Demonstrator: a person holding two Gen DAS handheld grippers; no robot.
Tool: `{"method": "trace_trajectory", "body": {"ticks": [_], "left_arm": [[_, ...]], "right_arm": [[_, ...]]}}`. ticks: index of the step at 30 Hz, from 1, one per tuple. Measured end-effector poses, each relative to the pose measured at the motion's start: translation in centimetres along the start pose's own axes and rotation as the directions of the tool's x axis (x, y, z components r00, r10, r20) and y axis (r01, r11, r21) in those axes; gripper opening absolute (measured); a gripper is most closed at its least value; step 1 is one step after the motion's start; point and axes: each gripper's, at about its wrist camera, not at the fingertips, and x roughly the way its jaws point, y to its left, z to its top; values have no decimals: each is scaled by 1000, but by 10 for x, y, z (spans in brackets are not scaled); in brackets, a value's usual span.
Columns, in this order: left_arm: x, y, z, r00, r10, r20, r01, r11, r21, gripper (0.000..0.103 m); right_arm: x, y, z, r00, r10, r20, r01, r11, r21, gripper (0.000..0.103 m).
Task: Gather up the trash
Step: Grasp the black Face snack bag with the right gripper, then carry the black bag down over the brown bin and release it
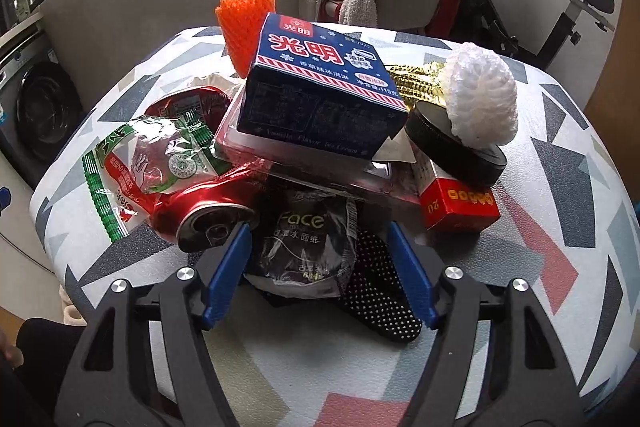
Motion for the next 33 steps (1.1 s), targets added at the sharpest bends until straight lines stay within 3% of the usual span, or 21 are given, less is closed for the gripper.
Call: {"method": "trace_trajectory", "body": {"ticks": [3,8,11,14,19,21,22,23,26,30,33], "left_arm": [[5,-1,0,999,-44,-20,44,999,-11,80],[18,-15,1,992,-115,-46,113,993,-31,68],[31,-31,4,979,-192,-61,191,981,-25,63],[51,-46,4,969,-224,-102,223,974,-23,60],[84,-50,9,944,-301,-137,281,948,-148,59],[95,-53,12,943,-301,-141,276,946,-173,50],[100,-55,14,947,-284,-151,259,951,-169,35],[102,-57,15,952,-254,-169,229,961,-154,12],[92,-60,19,965,-216,-151,203,974,-98,1],[63,-66,20,972,-204,-114,207,978,10,1],[43,-65,18,970,-220,-103,224,974,34,1]], "right_arm": [[5,-2,0,999,21,-24,-20,1000,11,43],[-21,-9,-12,996,75,40,-77,995,64,34],[-35,-13,-22,994,91,64,-96,992,84,33],[-43,-19,-31,994,84,72,-92,989,115,33],[-61,-33,-49,993,48,107,-65,985,162,33],[-66,-36,-55,993,33,117,-52,984,169,33],[-69,-37,-56,992,29,119,-50,984,173,33],[-73,-38,-59,992,27,121,-48,983,177,33],[-85,-40,-62,991,16,133,-39,983,177,33],[-103,-40,-66,987,4,162,-33,984,178,33],[-115,-37,-70,983,8,182,-42,982,183,33]]}}
